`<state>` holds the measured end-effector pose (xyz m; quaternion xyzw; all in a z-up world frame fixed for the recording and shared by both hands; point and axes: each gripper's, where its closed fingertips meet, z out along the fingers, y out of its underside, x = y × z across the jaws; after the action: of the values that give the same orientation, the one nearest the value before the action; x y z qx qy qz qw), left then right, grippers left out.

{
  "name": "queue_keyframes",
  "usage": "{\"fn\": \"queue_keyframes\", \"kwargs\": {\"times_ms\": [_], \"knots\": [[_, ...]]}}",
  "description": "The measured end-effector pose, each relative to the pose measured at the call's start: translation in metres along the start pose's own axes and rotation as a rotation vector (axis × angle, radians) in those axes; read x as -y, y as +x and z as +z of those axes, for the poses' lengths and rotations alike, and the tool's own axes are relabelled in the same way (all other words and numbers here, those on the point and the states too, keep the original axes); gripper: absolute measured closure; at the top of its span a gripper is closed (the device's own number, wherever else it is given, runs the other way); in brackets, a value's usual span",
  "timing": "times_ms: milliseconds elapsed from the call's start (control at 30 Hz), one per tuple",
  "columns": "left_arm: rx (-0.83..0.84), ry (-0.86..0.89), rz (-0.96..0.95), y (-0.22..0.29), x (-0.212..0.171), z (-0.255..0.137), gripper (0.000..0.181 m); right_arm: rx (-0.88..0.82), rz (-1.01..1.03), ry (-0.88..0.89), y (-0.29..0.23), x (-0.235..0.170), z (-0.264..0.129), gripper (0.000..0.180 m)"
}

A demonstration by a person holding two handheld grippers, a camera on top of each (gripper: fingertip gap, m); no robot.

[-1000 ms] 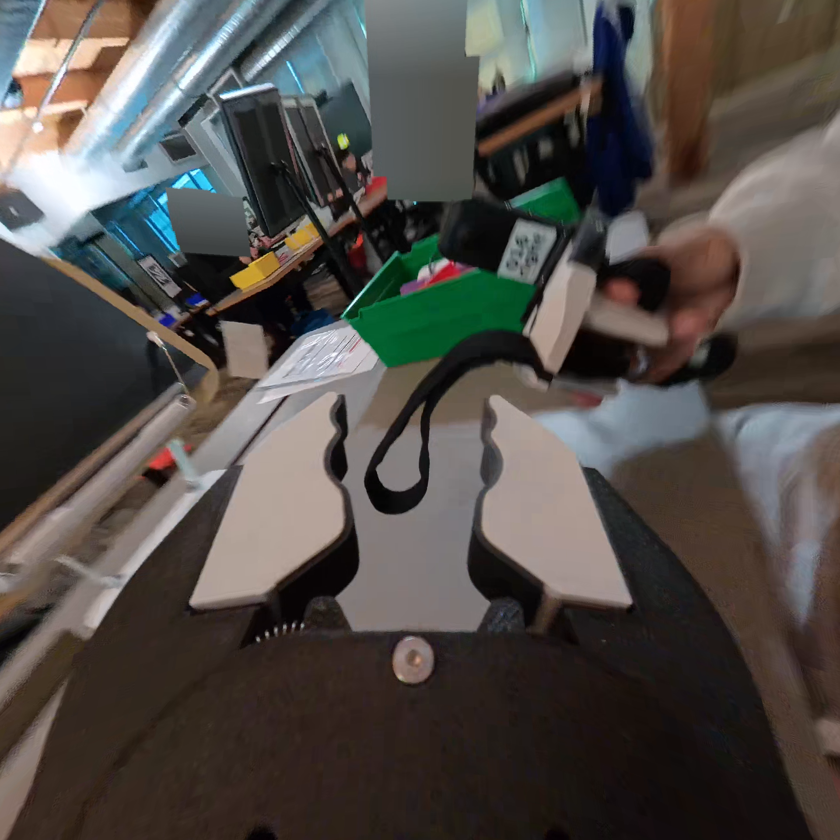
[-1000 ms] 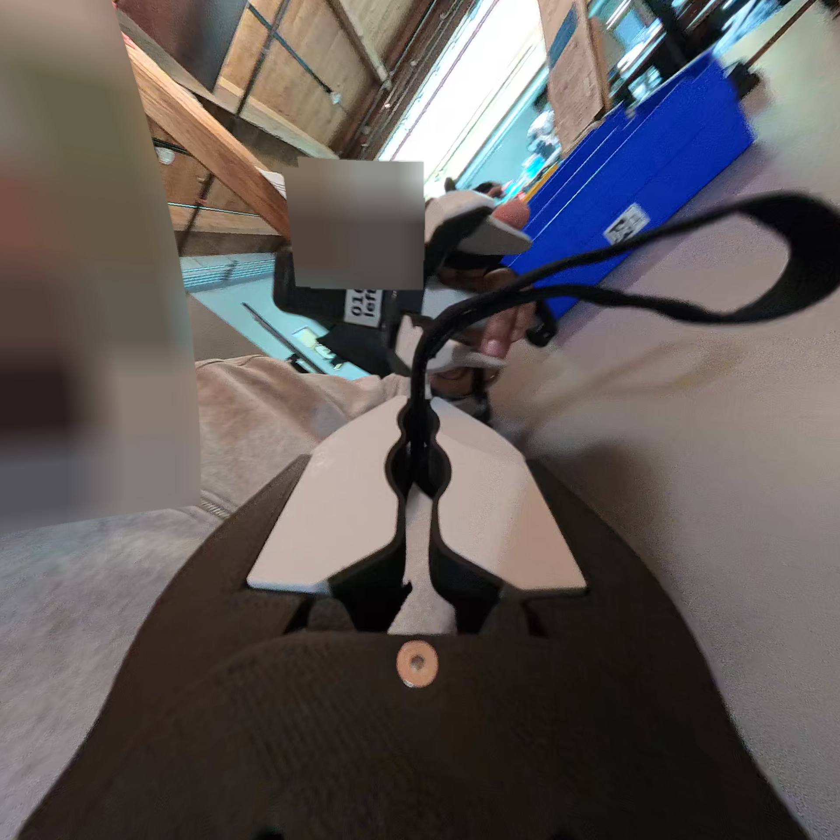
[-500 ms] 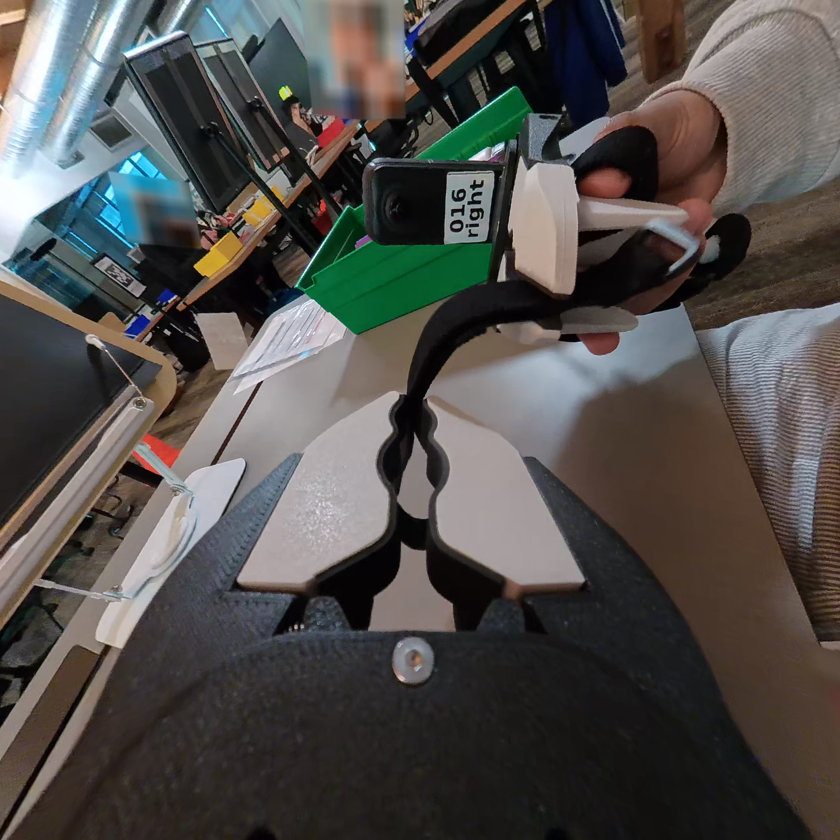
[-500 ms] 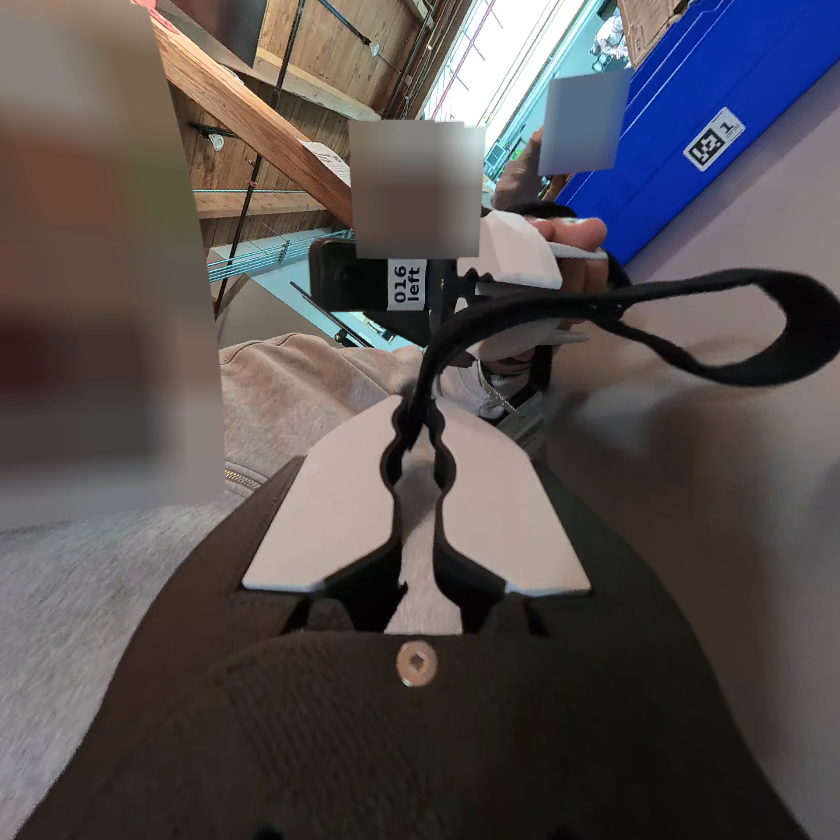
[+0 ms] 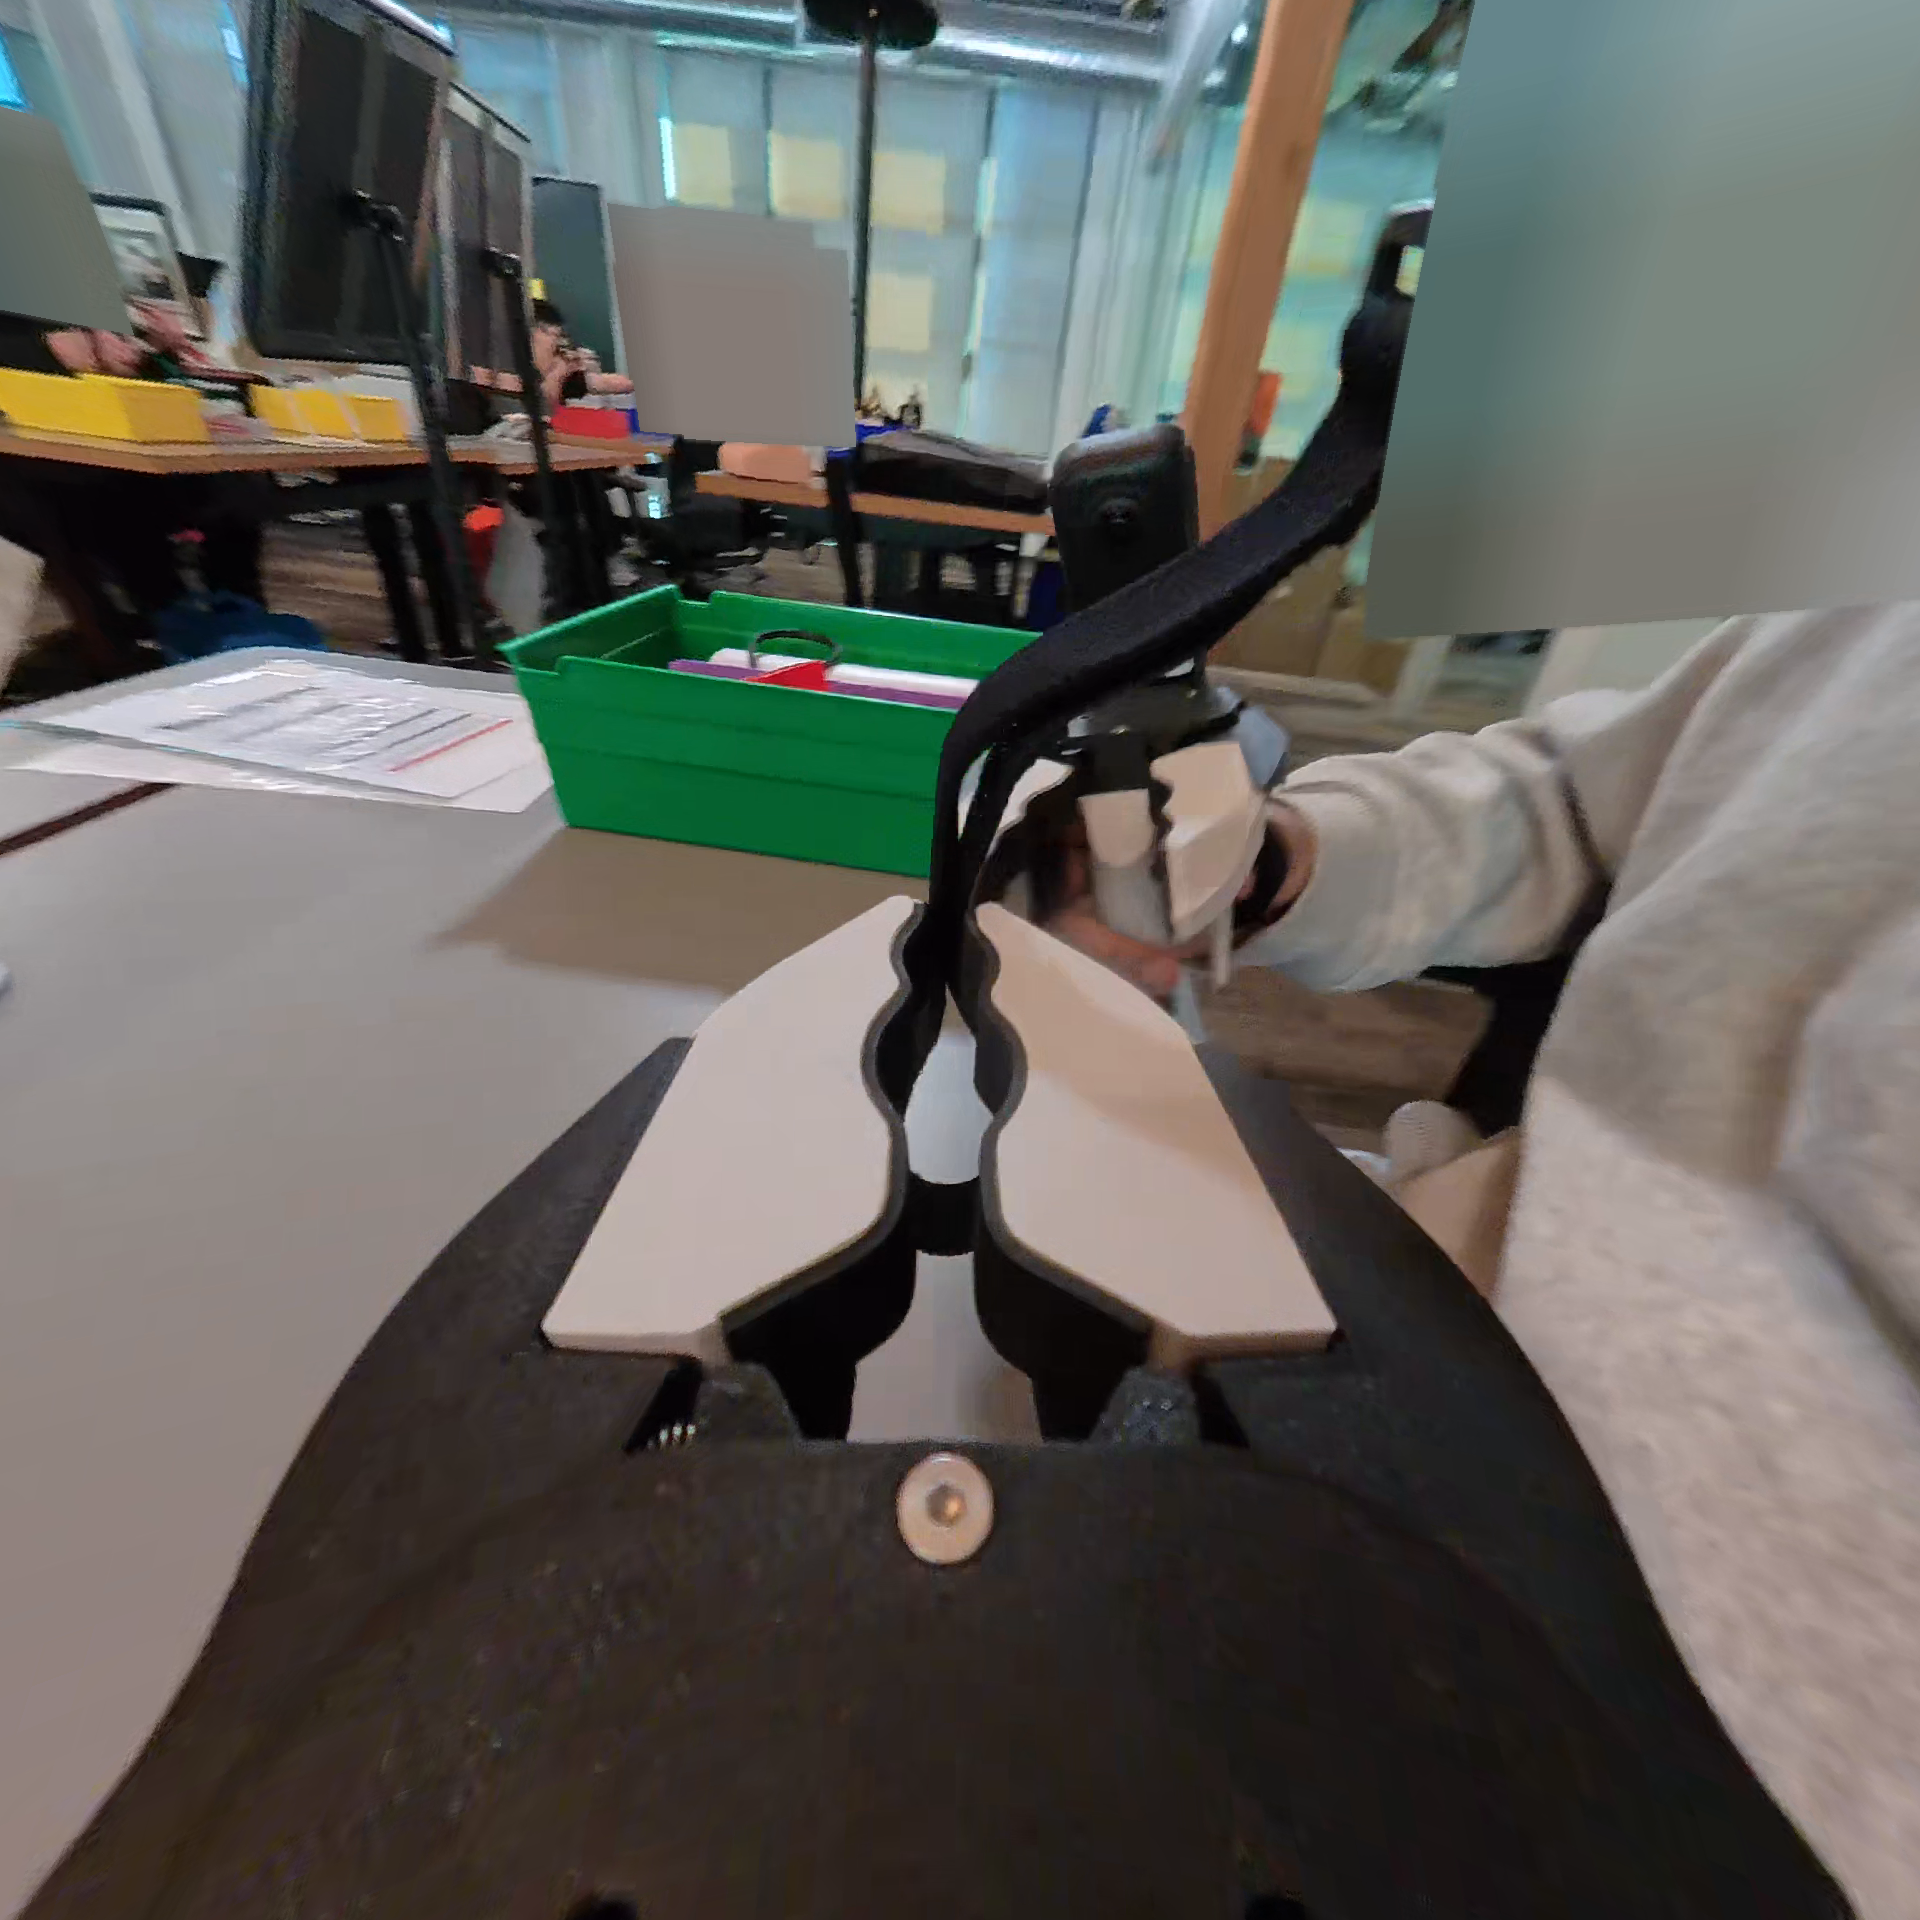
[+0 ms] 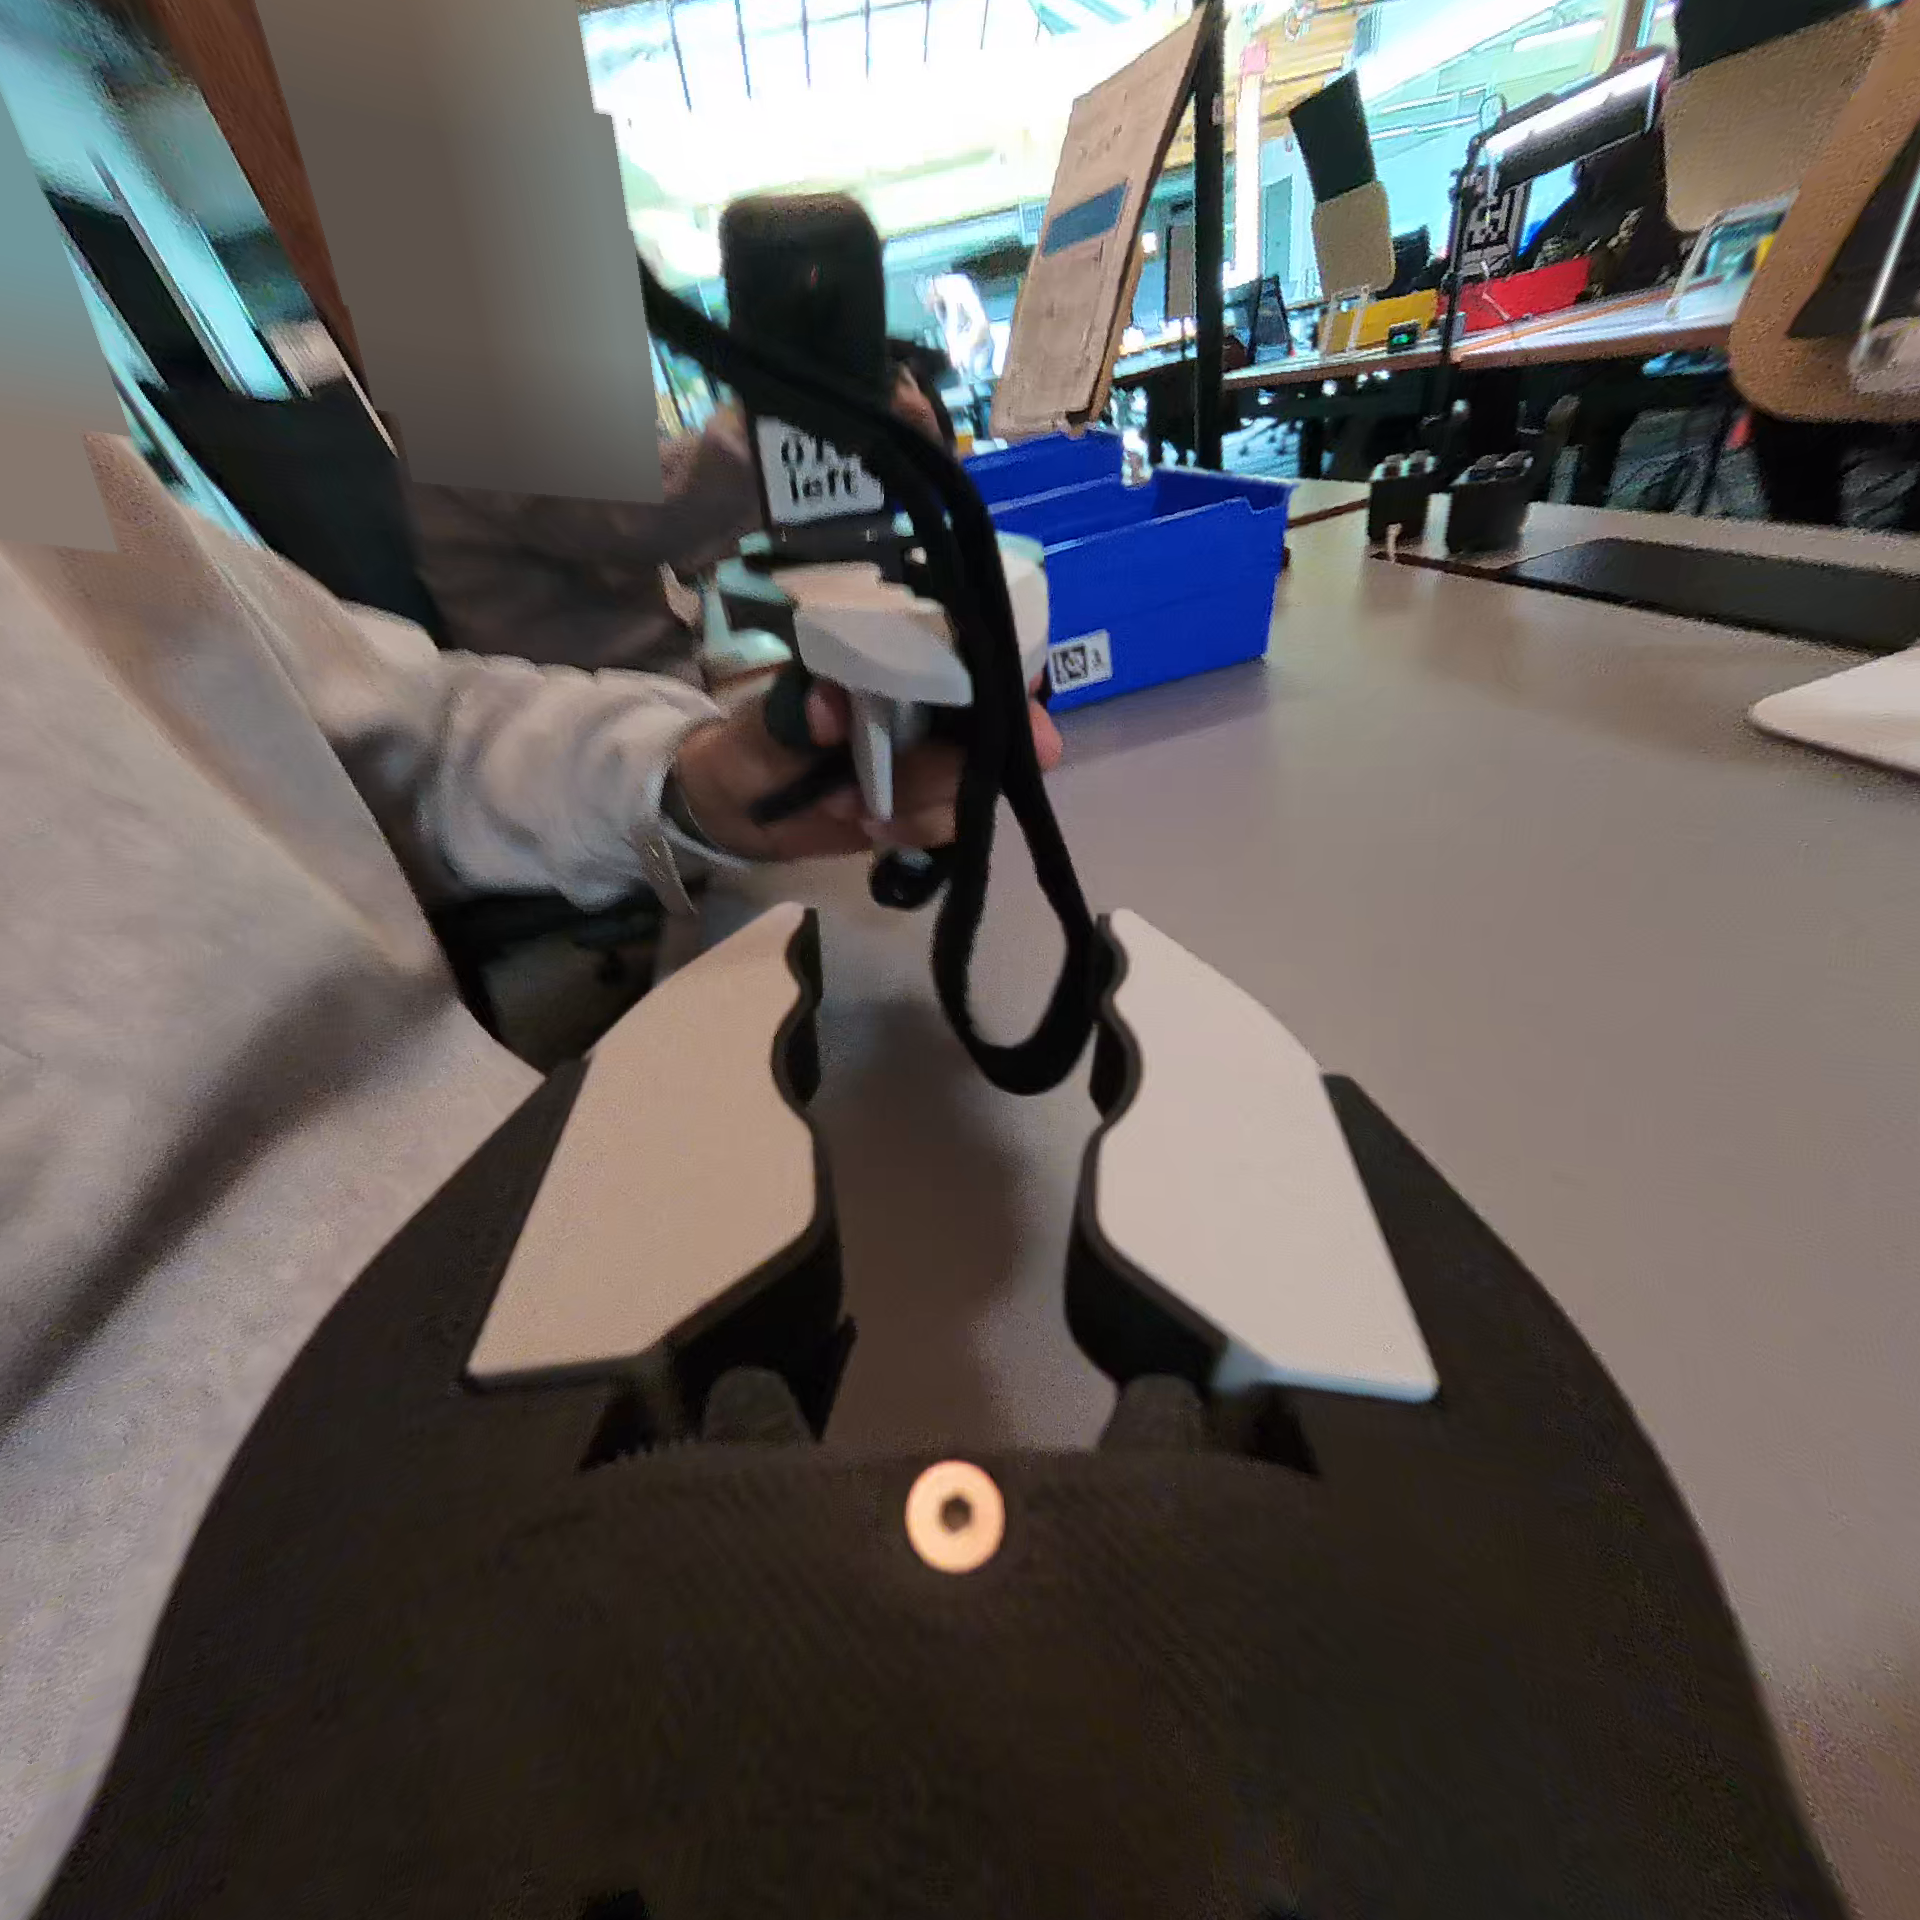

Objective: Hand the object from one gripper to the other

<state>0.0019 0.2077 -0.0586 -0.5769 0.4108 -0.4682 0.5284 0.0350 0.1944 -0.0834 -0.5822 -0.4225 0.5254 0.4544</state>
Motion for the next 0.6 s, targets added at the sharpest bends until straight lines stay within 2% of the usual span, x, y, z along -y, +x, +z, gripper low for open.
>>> {"fn": "queue_keyframes", "kwargs": {"times_ms": [67, 133, 500, 533, 600], "knots": [[-0.051, 0.009, -0.047, 0.005, 0.0, 0.001, 0.177, -0.015, -0.096, -0.06, -0.001, -0.011, 0.004, 0.131], [-0.079, 0.02, -0.076, 0.008, 0.001, 0.002, 0.177, 0.013, -0.113, -0.107, -0.009, -0.02, 0.01, 0.14], [-0.155, 0.128, -0.245, 0.018, 0.018, 0.001, 0.178, 0.051, -0.04, -0.091, -0.02, -0.026, 0.024, 0.144], [-0.159, 0.132, -0.251, 0.019, 0.019, 0.001, 0.178, 0.056, -0.052, -0.1, -0.022, -0.027, 0.024, 0.148], [-0.156, 0.134, -0.252, 0.019, 0.019, 0.001, 0.178, 0.078, -0.07, -0.121, -0.027, -0.03, 0.023, 0.177]]}}
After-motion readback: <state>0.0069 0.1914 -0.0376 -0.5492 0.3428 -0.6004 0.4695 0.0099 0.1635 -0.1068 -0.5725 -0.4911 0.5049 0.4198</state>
